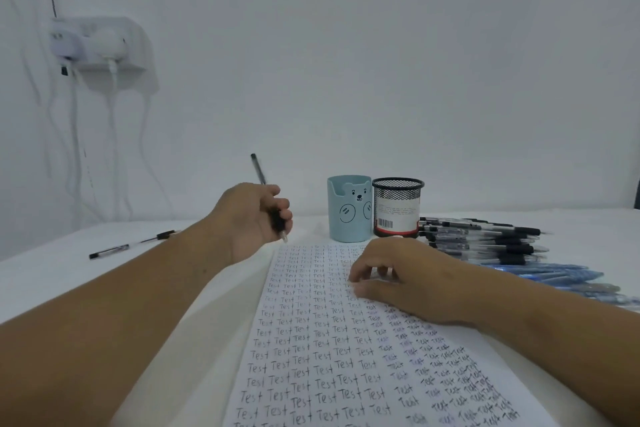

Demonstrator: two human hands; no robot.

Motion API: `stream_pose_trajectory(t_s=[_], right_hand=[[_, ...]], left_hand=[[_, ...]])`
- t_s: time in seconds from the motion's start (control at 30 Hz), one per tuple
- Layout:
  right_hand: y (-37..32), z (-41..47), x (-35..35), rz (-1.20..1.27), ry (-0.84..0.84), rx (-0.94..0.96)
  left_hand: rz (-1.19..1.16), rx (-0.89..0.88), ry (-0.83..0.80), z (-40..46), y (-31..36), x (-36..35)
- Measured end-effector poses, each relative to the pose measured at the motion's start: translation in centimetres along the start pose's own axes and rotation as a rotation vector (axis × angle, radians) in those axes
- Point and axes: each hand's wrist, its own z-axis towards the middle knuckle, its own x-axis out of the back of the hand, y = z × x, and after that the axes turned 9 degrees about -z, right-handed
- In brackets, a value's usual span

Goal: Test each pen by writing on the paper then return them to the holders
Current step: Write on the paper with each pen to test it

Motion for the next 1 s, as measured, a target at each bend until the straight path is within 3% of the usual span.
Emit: stream_pose_trajectory(t_s=[0.47,0.63,0.8,1.0], right_hand=[[-0.8,0.2,-0.3,-0.018,0.034,-0.059],[-0.8,0.3,-0.1,-0.005,0.054,-0.106],[-0.3,-0.3,0.5,0.084,0.248,-0.133],[-0.7,-0.3,1.2,-0.065,0.455,-0.046]], left_hand=[[-0.165,0.133,-0.198,-1.3,-0.4,-0.7],[-0.231,0.061,-0.279,-1.5,-1.1,-1.4],[-0.104,0.007,-0.341,-1.8,-2.5,-2.1],[0.051,0.027,-0.406,-2.6,-3.8,-3.2]])
